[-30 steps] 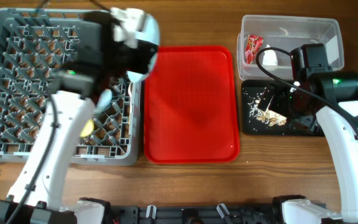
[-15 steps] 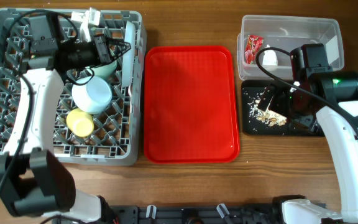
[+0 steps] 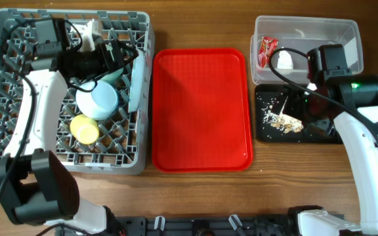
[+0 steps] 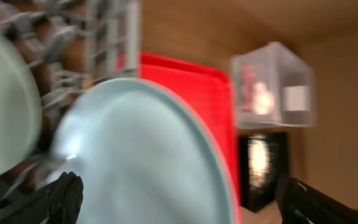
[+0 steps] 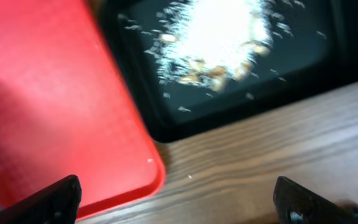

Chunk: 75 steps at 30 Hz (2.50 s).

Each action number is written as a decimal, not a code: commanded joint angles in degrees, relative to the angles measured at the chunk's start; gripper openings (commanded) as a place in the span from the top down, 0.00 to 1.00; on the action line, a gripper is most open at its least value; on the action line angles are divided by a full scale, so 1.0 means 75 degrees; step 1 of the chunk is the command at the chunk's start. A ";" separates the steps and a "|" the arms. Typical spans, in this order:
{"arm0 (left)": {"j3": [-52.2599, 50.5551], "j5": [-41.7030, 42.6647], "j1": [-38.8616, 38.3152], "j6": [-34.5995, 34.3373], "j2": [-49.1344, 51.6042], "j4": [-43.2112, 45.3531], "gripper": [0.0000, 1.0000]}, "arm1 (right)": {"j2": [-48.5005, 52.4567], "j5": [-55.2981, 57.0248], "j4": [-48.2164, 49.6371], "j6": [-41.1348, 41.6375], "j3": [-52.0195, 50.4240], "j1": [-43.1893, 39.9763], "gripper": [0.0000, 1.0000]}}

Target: Sort waste into correct bins and load items into the dishwasher rack

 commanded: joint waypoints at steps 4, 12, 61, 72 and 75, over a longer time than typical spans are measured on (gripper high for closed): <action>0.0009 -0.1693 -0.0012 -0.0009 -0.1198 -0.0766 0.00 | -0.0035 -0.2690 0.1268 -0.1676 0.0114 0.0064 0.00; 0.0009 -0.4876 -0.0530 -0.1110 -0.1451 -0.2646 0.00 | 0.0079 -0.2401 0.3072 -0.1923 0.0114 0.0796 0.00; -0.3943 -0.3818 -0.0627 -0.0006 -0.9247 -0.1836 0.00 | -0.5077 0.0076 0.4913 -0.2600 -0.4057 0.0764 0.00; -0.3943 -0.3818 -0.0627 -0.0006 -0.9247 -0.1836 0.00 | -0.9562 0.0023 0.8766 -0.2693 -0.7915 0.0761 0.00; -0.3943 -0.3818 -0.0627 -0.0006 -0.9247 -0.1836 0.00 | -1.0080 0.0023 0.9617 -0.2530 -0.8641 0.0737 0.00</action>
